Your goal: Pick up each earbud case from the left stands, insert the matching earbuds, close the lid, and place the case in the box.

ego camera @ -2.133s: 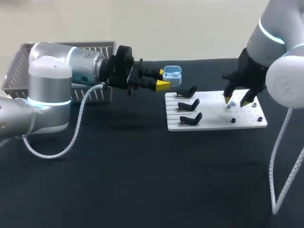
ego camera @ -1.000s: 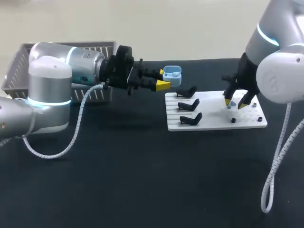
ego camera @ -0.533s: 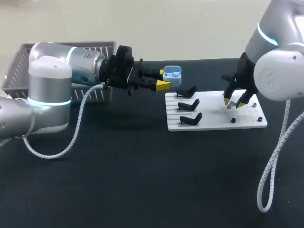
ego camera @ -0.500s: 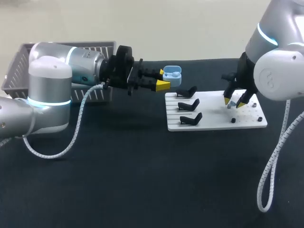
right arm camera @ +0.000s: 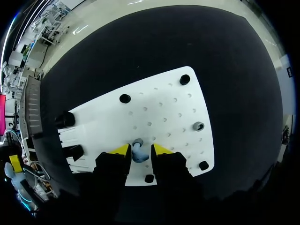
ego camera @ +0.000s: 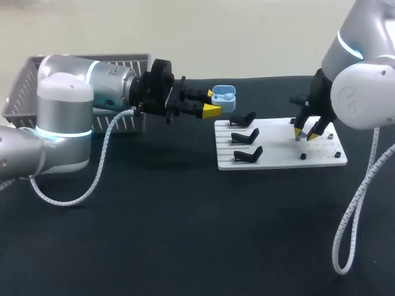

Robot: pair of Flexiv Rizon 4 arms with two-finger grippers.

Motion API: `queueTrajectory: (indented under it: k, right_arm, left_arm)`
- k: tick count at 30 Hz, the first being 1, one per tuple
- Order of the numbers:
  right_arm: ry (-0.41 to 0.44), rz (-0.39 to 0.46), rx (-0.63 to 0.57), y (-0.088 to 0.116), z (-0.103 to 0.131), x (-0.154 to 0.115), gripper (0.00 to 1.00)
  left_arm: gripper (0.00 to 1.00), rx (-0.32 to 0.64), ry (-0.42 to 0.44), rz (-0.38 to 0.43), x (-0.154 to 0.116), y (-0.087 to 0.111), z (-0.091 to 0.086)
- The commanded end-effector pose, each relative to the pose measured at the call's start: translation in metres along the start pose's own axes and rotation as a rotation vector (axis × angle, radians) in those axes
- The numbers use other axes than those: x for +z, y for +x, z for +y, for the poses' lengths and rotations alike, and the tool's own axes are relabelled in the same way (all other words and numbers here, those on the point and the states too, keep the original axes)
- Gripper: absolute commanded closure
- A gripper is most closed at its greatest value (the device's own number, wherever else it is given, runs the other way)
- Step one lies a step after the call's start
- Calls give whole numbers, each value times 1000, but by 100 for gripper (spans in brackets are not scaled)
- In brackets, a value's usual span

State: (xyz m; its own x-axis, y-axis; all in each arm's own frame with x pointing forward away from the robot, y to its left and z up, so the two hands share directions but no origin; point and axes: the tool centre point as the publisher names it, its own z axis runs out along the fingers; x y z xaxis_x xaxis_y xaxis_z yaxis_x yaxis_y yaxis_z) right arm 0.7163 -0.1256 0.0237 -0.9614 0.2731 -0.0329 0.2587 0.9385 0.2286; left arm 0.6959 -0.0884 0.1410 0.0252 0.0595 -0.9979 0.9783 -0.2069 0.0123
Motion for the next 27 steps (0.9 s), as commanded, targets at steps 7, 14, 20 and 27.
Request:
queueTrajectory:
  k: [7,14,20,27]
  right_arm:
    - [0,-4,7,3,-2,0,100]
    - [4,-47,-13,12,0,-21,100]
    - [11,-113,-49,26,4,-58,100]
    - [31,-181,-166,47,20,-109,100]
  left_arm:
    - [100,1,-1,0,0,0,0]
    - [100,1,-1,0,0,0,0]
    - [100,1,-1,0,0,0,0]
    - [100,1,-1,0,0,0,0]
